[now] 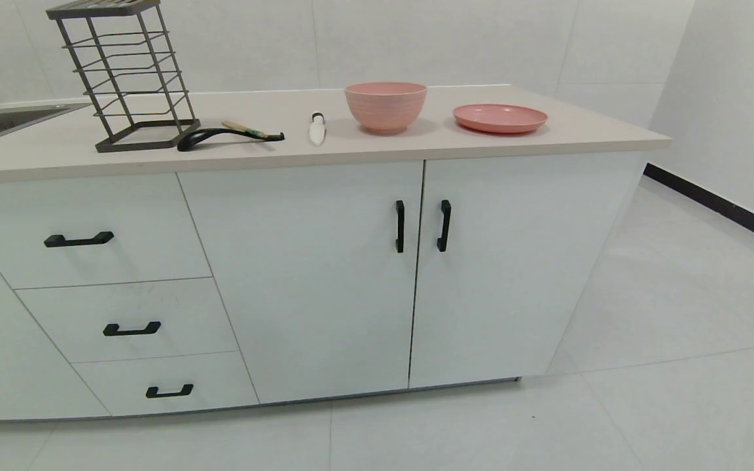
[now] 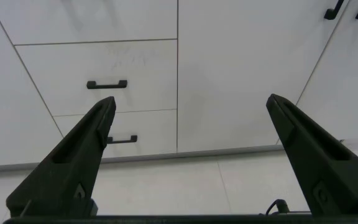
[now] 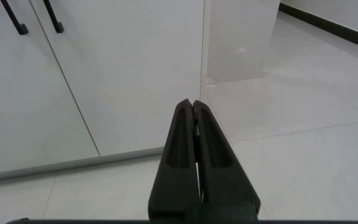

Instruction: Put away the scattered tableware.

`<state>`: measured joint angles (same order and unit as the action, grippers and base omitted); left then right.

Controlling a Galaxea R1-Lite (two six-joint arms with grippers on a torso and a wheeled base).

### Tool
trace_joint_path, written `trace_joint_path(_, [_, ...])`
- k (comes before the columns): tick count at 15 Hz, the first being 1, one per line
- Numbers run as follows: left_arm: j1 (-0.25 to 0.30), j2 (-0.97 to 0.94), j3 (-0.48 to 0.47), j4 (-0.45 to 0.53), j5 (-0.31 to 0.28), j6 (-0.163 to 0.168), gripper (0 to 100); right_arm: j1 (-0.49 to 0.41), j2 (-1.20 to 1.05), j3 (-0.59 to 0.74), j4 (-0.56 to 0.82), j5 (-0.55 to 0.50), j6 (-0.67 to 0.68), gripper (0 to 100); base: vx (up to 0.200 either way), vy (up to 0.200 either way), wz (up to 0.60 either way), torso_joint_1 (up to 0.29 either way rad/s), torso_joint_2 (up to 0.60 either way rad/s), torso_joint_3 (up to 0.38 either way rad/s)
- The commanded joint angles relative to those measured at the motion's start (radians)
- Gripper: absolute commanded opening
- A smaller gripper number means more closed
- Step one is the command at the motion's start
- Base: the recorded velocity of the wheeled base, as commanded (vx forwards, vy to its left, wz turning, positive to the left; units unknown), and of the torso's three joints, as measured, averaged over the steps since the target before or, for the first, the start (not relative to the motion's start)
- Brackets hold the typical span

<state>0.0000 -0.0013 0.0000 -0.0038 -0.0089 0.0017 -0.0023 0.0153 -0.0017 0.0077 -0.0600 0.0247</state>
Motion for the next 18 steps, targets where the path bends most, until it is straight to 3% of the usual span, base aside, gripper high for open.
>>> trace_joint_path(1, [0.0,0.001,0.0,-0.001,0.0,0.0,100,0.001,0.0,0.0,0.0,0.0,0.0,0,0.0,0.0,0.0,0.0,0.0,0.0])
trace_joint_path(8, [0.0,0.001,0.0,0.001,-0.006,0.02,100,0.001,0.0,0.0,0.0,0.002,-0.008,0,0.0,0.0,0.0,0.0,0.0,0.0])
trace_joint_path(9, [0.0,0.001,0.0,-0.001,-0.006,0.018,100,0.001,0.0,0.002,-0.035,0.002,-0.009,0,0.0,0.0,0.0,0.0,0.0,0.0])
trace_joint_path(10, [0.0,0.001,0.0,0.001,-0.006,0.018,100,0.001,0.0,0.0,-0.207,0.006,-0.023,0,0.0,0.0,0.0,0.0,0.0,0.0])
trace_joint_path(11, [0.0,0.001,0.0,0.001,-0.006,0.018,100,-0.001,0.0,-0.018,-0.23,0.012,-0.04,0,0.0,0.0,0.0,0.0,0.0,0.0])
trace_joint_path(14, [0.0,0.001,0.0,-0.001,-0.006,0.015,100,0.005,0.114,-0.185,-0.089,0.163,-0.043,0,0.0,0.0,0.0,0.0,0.0,0.0])
trace_joint_path(15, [0.0,0.001,0.0,-0.001,-0.006,0.014,100,0.027,0.268,-0.279,-0.017,0.285,-0.085,0,0.0,0.0,0.0,0.0,0.0,0.0])
trace_joint_path(16, [0.0,0.001,0.0,-0.001,-0.006,0.014,100,0.031,0.391,-0.293,-0.034,0.344,-0.131,100,0.0,0.0,0.0,0.0,0.0,0.0])
trace_joint_path(18, [0.0,0.001,0.0,-0.001,-0.008,0.014,100,0.054,0.606,-0.296,-0.169,0.411,-0.154,100,0.0,0.0,0.0,0.0,0.0,0.0])
